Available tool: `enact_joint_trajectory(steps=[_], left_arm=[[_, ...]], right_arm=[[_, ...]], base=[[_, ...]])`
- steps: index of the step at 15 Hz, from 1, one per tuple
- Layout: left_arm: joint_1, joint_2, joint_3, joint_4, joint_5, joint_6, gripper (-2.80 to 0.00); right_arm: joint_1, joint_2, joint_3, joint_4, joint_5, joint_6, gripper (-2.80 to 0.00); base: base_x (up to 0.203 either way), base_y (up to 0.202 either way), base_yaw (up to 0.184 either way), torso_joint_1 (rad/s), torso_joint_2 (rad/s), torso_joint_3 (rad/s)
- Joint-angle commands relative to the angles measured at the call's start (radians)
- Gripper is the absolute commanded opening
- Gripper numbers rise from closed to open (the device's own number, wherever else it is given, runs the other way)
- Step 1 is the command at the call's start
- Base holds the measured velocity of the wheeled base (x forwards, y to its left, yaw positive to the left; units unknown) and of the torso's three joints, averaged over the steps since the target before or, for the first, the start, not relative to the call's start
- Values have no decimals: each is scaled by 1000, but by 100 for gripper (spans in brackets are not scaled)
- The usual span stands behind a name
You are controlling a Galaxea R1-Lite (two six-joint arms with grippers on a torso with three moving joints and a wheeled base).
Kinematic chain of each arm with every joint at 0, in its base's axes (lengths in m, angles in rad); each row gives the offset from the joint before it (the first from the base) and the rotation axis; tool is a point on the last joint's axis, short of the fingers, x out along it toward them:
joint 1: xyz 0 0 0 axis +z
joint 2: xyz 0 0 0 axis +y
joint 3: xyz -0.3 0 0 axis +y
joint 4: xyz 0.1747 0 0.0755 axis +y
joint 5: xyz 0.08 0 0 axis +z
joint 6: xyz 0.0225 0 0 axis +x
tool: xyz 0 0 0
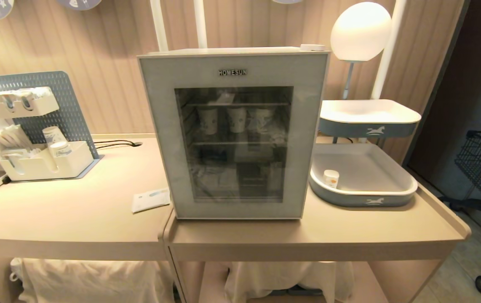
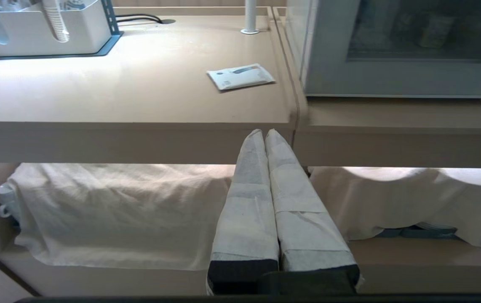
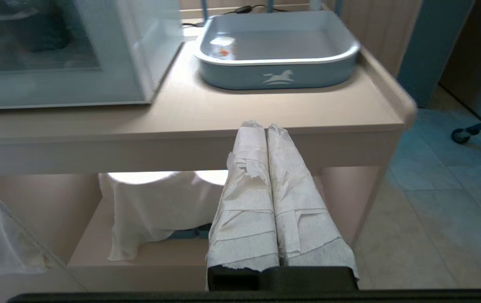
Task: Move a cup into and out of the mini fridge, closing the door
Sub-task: Open the freezer door
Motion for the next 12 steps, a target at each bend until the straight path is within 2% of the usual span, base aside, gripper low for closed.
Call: enact_joint_trajectory(steps=[1, 7, 12], left_arm=[[1, 1, 0, 0, 0, -1, -280], [1, 1, 0, 0, 0, -1, -280], [1, 1, 0, 0, 1, 9, -280]], right_arm=[[0, 2, 0, 0, 0, 0, -280], [0, 3, 0, 0, 0, 1, -280], [0, 3, -2, 2, 0, 1, -280]], base=[[0, 197, -1, 2, 2, 3], [0, 181, 1, 7, 1, 4], [0, 16, 1, 1, -1, 1]])
